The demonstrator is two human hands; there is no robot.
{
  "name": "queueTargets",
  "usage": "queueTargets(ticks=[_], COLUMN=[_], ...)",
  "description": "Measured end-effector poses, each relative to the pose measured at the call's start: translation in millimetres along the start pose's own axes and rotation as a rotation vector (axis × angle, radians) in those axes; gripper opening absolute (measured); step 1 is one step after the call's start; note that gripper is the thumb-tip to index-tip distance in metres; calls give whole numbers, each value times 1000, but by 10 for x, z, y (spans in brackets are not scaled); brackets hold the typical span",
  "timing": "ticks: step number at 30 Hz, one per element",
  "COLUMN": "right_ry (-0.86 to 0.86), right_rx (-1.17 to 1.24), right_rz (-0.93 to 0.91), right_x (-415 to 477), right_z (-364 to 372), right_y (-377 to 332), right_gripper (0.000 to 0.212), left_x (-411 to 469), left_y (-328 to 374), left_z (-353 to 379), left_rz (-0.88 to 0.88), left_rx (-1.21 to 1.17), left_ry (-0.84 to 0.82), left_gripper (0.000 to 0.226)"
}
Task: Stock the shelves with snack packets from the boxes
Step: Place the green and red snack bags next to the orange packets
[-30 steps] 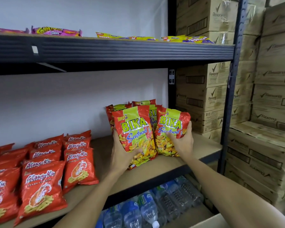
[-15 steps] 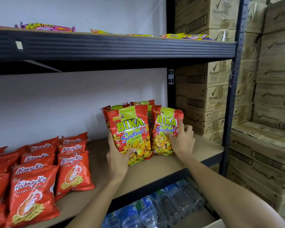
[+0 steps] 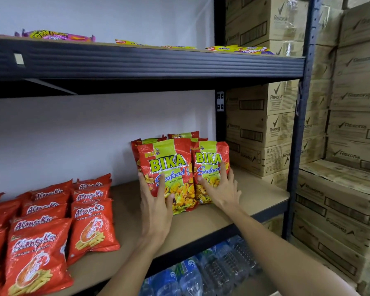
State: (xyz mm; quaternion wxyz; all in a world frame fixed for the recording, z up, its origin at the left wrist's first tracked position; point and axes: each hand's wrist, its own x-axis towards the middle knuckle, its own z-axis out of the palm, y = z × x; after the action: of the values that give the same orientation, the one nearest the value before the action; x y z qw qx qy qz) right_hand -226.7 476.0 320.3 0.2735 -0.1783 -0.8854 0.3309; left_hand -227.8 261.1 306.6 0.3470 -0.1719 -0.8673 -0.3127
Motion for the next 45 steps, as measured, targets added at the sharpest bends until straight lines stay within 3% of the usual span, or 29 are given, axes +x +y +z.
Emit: queueTargets(ticks=[3, 8, 15, 20, 23, 27, 31, 35, 45], right_ry=[-48, -61, -96, 40, 36, -51, -104, -124, -169], right_rx=[30, -42, -97, -304, -339, -251, -224, -260, -268], right_rz=[-7, -88, -204, -302, -304, -301, -337, -345, -326], right_x=[46, 103, 189, 151, 128, 122, 127, 148, 233], right_z=[3, 64, 43, 59, 62, 61, 76, 88, 146], right_y=[53, 108, 149, 143, 141, 152, 168, 173, 197], right_gripper=[105, 100, 88, 78, 77, 69, 68, 78, 79], left_x=[9, 24, 21, 23, 45, 47, 31, 33, 60], left_y=[-18, -72, -95, -51, -31, -41, -17, -20, 9], left_z=[50, 149, 177, 145, 165, 226, 203, 192, 173], left_rz=[35, 56, 13, 36, 149, 281, 162, 113, 86], left_rx=[227, 367, 420, 444, 426, 435, 404, 415, 426], left_ry=[-7, -46, -63, -10, 11, -97, -111, -158, -297], left_gripper=[65, 79, 81, 80, 72, 70, 55, 62, 63])
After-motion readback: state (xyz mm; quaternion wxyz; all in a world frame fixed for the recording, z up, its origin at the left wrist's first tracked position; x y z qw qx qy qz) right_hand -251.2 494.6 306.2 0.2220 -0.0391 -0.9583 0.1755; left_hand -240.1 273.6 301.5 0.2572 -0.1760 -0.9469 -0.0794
